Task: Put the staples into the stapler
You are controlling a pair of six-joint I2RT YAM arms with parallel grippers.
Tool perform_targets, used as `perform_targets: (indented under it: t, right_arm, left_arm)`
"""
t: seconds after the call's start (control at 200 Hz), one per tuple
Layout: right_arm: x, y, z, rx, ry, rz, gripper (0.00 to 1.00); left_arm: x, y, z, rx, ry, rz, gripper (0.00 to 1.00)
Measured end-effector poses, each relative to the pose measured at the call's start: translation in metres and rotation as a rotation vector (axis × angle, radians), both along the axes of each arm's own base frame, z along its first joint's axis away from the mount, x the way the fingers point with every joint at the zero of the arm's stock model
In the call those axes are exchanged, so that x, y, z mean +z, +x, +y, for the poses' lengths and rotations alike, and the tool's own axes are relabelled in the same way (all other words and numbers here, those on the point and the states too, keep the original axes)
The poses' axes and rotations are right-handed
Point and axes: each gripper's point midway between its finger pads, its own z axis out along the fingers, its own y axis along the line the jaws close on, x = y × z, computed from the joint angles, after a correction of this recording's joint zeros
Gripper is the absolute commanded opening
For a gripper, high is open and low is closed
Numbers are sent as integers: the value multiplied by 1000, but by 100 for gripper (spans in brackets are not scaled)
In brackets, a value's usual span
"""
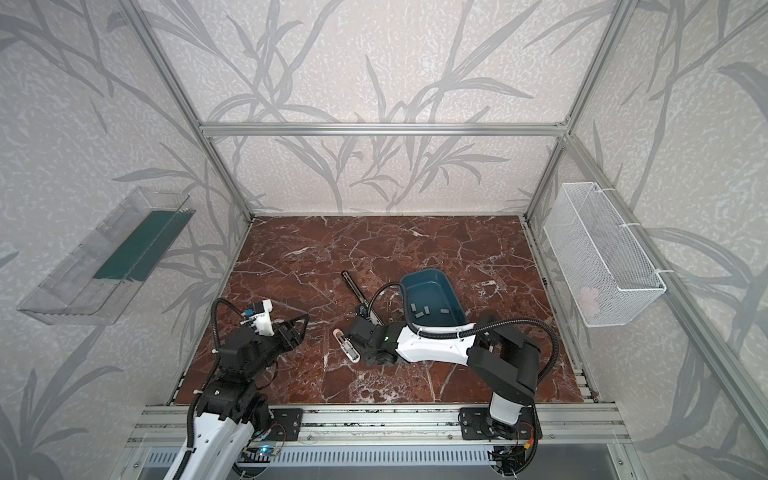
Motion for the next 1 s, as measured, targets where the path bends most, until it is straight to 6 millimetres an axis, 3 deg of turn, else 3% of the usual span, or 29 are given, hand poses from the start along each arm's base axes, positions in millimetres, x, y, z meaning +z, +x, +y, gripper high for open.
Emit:
perform_targets:
  t: [1.0]
  right_arm:
    - [-4,-2,2,12,-6,13,10]
  left_arm:
    - [0,0,0,3,1,-1,66]
